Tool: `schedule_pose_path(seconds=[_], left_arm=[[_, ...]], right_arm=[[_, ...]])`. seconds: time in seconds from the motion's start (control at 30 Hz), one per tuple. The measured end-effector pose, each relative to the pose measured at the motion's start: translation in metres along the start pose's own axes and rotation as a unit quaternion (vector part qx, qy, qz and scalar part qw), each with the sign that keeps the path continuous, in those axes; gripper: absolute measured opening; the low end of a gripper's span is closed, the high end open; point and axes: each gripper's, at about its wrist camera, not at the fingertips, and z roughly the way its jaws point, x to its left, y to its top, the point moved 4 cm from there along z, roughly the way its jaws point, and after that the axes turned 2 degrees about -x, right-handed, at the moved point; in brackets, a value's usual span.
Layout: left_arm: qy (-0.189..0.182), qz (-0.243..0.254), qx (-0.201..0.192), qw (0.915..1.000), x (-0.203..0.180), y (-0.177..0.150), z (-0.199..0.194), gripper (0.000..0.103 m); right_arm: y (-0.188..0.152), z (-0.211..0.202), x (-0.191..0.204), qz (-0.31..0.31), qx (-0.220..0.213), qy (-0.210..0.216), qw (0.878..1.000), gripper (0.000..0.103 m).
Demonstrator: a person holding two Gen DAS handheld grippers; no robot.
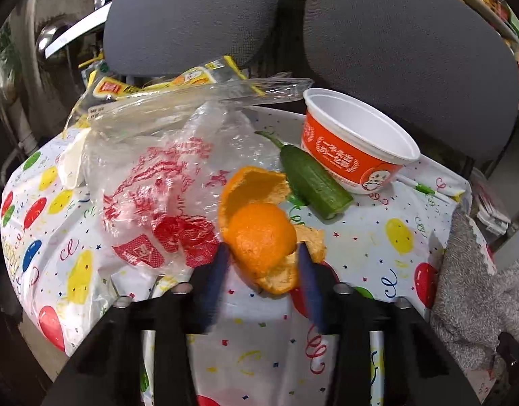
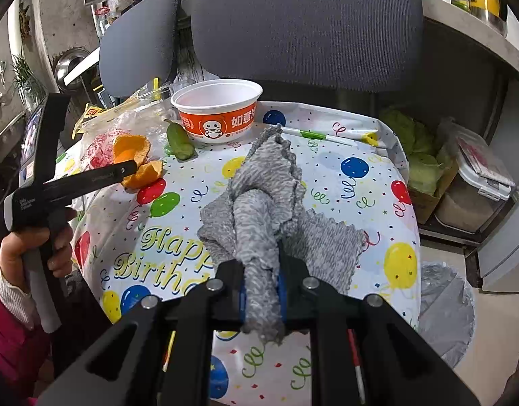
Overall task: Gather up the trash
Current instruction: 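Grasp the grey cloth with the right tool while the left tool grasps the orange peel, then carry the cloth and orange peel to the trash bin and release them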
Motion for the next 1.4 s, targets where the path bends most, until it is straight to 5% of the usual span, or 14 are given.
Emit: schedule_pose_path(seconds=[0.13, 0.37, 0.5, 0.7, 0.77, 0.8, 0.83, 1.13, 1.4], left_arm=[[-0.042, -0.016, 0.003, 0.9990, 0.006, -0.004, -0.014, 0.020], [-0.152, 0.045, 0.024, 0.9871, -0.010, -0.031, -0.057, 0.025], [-0.115, 0.071, 0.029, 0.9904, -0.017, -0.042, -0.054, 0.046], [-0.091, 0.062, 0.057, 0.9923, -0.011, -0.053, -0.035, 0.047], [-0.090, 0.062, 0.055, 0.9925, -0.010, -0.056, -0.033, 0.042], [-0.090, 0.063, 0.054, 0.9925, -0.010, -0.056, -0.034, 0.021], [-0.091, 0.058, 0.055, 0.9926, -0.009, -0.056, -0.035, 0.017], [-0.157, 0.068, -0.016, 0.9851, -0.031, -0.027, -0.099, 0.012], [-0.238, 0.129, -0.051, 0.9614, -0.131, -0.009, -0.135, 0.012]], right_arm=[[0.000, -0.004, -0.002, 0.003, -0.006, 0.000, 1.000, 0.013], [-0.002, -0.011, -0.007, 0.015, -0.013, 0.003, 1.000, 0.013], [-0.004, -0.013, -0.005, 0.013, -0.011, 0.001, 1.000, 0.013], [-0.008, -0.013, -0.004, 0.011, -0.004, -0.005, 1.000, 0.014], [-0.010, -0.011, -0.006, 0.015, -0.001, -0.008, 1.000, 0.014], [-0.011, -0.011, -0.008, 0.020, 0.000, -0.009, 1.000, 0.014], [-0.011, -0.012, -0.009, 0.025, -0.001, -0.009, 1.000, 0.014], [0.003, -0.054, -0.027, 0.064, -0.053, -0.014, 0.996, 0.014], [-0.002, -0.134, -0.080, 0.101, -0.117, -0.086, 0.984, 0.014]])
